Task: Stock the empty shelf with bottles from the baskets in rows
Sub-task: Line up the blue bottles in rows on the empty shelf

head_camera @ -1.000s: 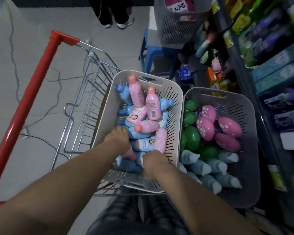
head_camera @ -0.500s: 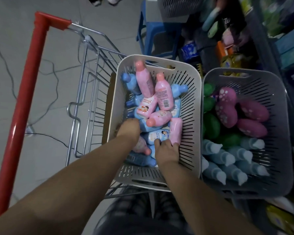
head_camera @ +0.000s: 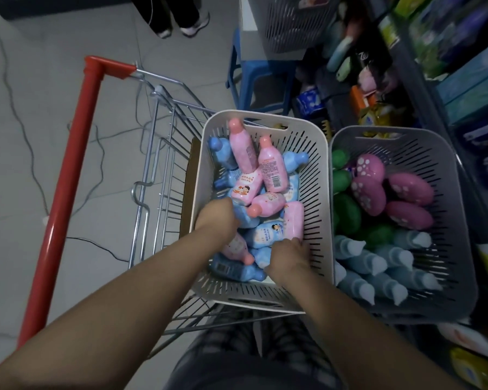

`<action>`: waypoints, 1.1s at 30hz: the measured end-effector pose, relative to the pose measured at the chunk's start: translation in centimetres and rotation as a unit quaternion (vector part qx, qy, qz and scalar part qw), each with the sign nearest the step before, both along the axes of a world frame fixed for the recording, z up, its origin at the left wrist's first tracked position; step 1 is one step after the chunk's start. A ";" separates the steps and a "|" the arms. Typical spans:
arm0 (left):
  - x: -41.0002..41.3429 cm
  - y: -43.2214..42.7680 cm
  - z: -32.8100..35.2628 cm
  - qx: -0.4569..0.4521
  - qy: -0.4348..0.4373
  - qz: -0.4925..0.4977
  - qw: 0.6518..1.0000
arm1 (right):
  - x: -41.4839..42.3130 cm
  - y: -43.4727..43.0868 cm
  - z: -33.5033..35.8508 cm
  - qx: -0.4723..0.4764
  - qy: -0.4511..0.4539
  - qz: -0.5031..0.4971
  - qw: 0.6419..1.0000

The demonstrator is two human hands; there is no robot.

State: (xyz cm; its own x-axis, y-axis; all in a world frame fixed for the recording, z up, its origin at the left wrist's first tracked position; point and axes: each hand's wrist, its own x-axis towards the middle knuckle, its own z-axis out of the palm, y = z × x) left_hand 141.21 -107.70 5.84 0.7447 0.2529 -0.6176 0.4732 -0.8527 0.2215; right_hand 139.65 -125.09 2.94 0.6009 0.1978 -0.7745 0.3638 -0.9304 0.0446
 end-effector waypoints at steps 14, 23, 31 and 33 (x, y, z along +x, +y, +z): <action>2.1 3.8 5.4 -0.171 -0.068 -0.066 0.981 | 2.9 -3.0 7.4 0.435 0.269 -0.635 0.579; 2.2 0.0 9.4 -0.592 -0.088 0.312 0.738 | 2.1 -4.4 10.7 0.554 0.288 -0.681 0.384; 4.3 -7.3 11.1 -0.654 -0.022 0.440 0.615 | 2.2 -5.1 15.0 0.688 0.255 -0.630 0.254; 4.6 -8.7 11.3 -0.674 0.003 0.383 0.631 | 2.5 -6.3 16.0 0.698 0.220 -0.627 0.266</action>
State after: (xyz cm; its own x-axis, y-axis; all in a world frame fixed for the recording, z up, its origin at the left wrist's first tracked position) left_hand 145.84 -116.40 17.18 0.7202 -0.2209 -0.6577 0.6360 0.5889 0.4986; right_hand 142.11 -131.41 18.91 0.7844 0.3354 -0.5217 -0.5881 0.6695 -0.4537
